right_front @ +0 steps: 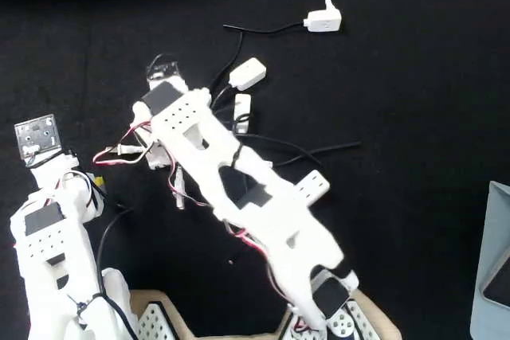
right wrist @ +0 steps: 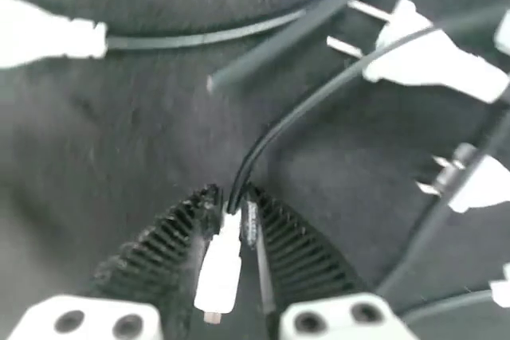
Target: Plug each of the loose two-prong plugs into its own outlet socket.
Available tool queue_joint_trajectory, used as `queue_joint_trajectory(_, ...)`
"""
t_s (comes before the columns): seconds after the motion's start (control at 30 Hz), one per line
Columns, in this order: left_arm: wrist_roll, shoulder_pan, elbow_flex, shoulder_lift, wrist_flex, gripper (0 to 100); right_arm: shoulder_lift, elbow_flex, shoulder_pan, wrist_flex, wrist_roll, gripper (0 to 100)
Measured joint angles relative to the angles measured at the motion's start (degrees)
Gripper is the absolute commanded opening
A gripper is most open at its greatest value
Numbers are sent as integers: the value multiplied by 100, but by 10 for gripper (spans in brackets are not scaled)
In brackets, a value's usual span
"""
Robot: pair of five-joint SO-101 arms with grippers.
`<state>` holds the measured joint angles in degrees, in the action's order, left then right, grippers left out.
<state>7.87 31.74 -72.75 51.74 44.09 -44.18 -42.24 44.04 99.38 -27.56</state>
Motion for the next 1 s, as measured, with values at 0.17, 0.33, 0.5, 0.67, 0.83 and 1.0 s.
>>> queue_joint_trajectory(0.17,0,0,0,0,0,216,1292,1099,-308,0,571,11)
queue_joint_trajectory(0.33,0,0,0,0,0,215,2382,1899,-862,0,1266,11)
queue_joint_trajectory(0.5,0,0,0,0,0,215,3262,2769,-1363,0,2171,11)
queue_joint_trajectory(0.67,0,0,0,0,0,215,3499,3578,-1732,-26,3200,11)
queue_joint_trajectory(0.83,0,0,0,0,0,215,3455,4167,-2171,-756,4167,11)
queue_joint_trajectory(1.0,0,0,0,0,0,215,3086,4712,-2347,-1732,4273,15)
